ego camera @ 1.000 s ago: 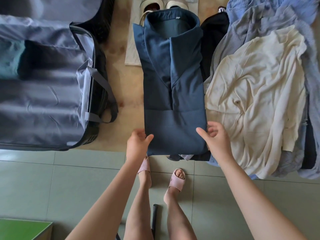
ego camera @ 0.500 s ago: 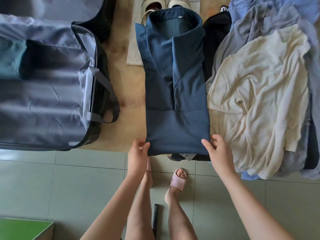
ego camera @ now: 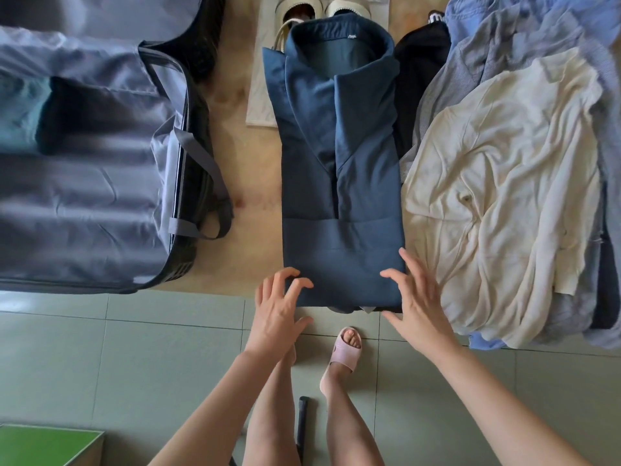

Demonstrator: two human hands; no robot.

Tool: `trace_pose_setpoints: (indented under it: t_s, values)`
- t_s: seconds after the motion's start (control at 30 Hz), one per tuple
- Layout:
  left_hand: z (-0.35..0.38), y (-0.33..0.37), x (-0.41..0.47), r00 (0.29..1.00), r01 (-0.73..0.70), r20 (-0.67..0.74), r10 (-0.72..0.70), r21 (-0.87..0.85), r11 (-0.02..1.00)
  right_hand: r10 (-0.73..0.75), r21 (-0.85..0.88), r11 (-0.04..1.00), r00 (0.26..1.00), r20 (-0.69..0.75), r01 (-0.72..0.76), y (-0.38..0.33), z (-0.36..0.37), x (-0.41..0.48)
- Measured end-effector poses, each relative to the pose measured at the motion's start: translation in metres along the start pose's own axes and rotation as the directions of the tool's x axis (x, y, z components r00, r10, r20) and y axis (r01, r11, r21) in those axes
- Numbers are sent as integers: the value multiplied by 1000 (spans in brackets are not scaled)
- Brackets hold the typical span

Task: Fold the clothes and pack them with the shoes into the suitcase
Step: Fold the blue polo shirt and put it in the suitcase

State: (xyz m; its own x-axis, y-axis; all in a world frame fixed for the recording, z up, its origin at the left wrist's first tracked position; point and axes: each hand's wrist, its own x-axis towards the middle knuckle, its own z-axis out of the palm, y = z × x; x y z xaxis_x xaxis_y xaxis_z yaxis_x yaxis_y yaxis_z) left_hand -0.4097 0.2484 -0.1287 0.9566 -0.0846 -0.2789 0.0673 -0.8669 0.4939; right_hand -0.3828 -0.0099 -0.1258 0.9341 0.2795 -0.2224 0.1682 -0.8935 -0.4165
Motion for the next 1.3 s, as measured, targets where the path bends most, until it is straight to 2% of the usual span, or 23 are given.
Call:
trace_pose_setpoints:
  t_s: [0.1,0.27,0.4,0.53,0.67,0.77,0.83,0.93,1.03,1.1,1.17,1.2,1.3]
  values:
    - [9,0,1,1000,-3,0,3,36,999,-8,28,1000,997,-77,10,2,-4,5]
    - [8,-7,8,994,29,-109,-30,-6,1000,-151,-33,988,983,-104,149,7,-13,9]
    - [-8,-13,8,979,-76,-193,71,-19,997,-242,-42,970,957,-160,238,7,-20,12]
    - [-30,-11,2,960,-194,-218,177,-60,979,-261,-6,964,942,-211,265,4,-30,11]
    - [-47,-10,-1,924,-242,-313,218,-40,969,-210,91,966,938,-277,243,-7,-44,17]
    - [-63,-1,15,914,-224,-370,164,-124,967,-24,229,967,933,-359,113,-22,-55,31]
    - [-77,11,36,922,-163,-379,80,-193,968,100,324,945,919,-380,32,-30,-63,52]
    - [-90,27,80,931,54,-315,-187,-387,920,205,403,914,919,-336,-56,-29,-70,101]
    - [-93,33,125,888,236,-194,-417,-586,776,340,516,839,906,-250,-172,-25,-70,149]
    - [-89,28,145,859,367,-17,-511,-677,639,448,644,717,884,-132,-267,-23,-66,170]
    - [-82,19,152,815,484,150,-560,-707,516,479,668,651,878,7,-360,-20,-62,176]
    - [-79,15,150,809,509,193,-555,-702,498,463,659,646,884,64,-386,-17,-60,172]
    - [-70,6,134,855,480,214,-473,-673,563,408,711,592,902,140,-379,-13,-49,151]
